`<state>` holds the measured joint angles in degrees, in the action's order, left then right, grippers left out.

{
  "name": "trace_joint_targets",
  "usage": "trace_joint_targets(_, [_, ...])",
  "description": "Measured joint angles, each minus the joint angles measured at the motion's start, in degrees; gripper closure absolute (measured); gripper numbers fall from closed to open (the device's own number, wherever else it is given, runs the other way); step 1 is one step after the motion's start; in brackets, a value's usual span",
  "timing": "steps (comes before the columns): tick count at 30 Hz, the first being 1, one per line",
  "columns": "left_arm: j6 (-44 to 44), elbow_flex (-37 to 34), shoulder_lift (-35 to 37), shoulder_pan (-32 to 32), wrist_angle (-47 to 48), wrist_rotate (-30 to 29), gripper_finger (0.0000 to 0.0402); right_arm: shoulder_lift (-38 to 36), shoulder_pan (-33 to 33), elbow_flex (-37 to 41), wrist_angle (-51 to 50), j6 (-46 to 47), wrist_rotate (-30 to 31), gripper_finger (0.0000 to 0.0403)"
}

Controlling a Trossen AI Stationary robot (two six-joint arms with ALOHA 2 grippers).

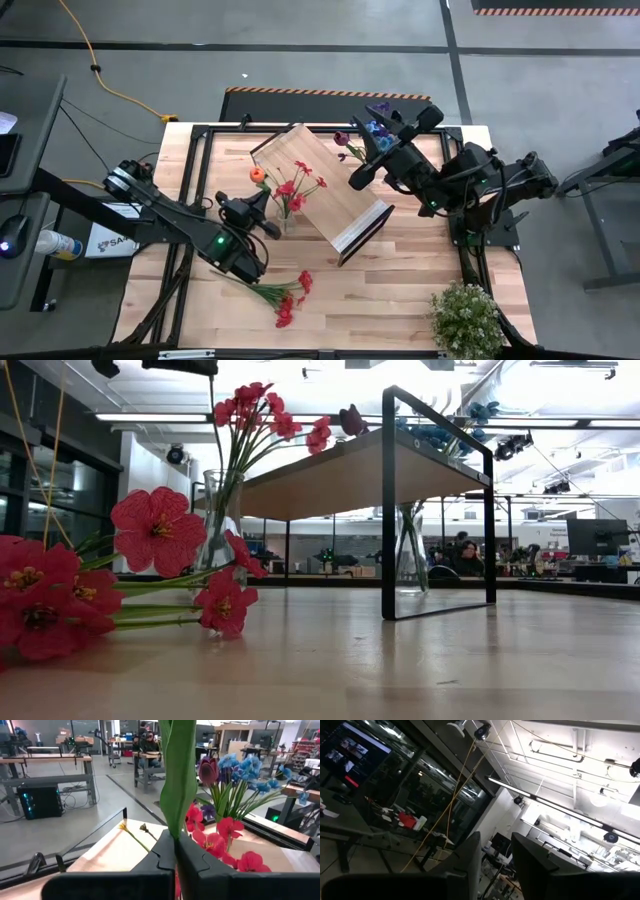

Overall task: Pick and place flowers into a vace then onto a shelf
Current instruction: Put the light orange flower into the bottom transparent vase

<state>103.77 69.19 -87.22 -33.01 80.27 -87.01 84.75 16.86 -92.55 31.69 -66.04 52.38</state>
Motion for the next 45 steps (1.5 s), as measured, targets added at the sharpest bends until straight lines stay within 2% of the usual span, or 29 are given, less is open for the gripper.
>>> trace_joint_targets(9, [-0.4, 0.0, -1.0, 0.0, -1.2, 2.5, 0.0361, 0.0, 0.0, 0.0, -0.9, 0.1, 0.2, 0.0304])
trace_joint_targets(20, [0.0, 0.0, -2.3, 0.0, -2.6, 4.8, 0.0319, 0.0, 0.0, 0.0, -1.4, 0.6, 0.2, 0.0304])
trace_joint_targets(45, [0.1, 0.0, -2.4, 0.0, -4.0, 7.5, 0.0321, 0.0, 0.0, 0.0, -2.2, 0.7, 0.2, 0.0304])
